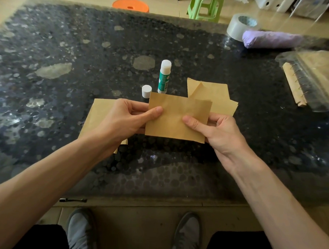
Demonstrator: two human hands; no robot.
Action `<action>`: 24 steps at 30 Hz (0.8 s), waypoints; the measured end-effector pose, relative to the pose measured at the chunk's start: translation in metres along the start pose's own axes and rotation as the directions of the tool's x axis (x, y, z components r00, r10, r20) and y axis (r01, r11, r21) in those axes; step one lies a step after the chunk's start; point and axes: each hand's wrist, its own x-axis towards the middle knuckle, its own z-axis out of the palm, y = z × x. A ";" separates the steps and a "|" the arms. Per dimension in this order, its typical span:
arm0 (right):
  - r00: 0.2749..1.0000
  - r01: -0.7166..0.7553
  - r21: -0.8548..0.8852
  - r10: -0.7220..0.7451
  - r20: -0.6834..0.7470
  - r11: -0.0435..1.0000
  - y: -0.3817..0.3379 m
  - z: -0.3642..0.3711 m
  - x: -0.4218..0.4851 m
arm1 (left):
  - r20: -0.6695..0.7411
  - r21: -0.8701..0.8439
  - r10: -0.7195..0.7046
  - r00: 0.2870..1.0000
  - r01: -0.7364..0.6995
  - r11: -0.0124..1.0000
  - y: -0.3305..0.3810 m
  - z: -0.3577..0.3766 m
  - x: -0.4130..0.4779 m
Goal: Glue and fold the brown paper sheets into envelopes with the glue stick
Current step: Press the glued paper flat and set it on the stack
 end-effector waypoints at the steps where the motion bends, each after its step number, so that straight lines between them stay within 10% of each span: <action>1: 1.000 0.009 -0.009 -0.009 -0.011 1.000 0.000 0.000 0.000 | 0.001 -0.007 0.001 1.000 -0.001 1.000 0.000 0.001 0.000; 24: 0.996 0.090 0.040 -0.090 0.016 0.995 0.003 0.010 -0.006 | 0.065 0.000 -0.027 0.997 0.027 1.000 -0.005 0.008 -0.003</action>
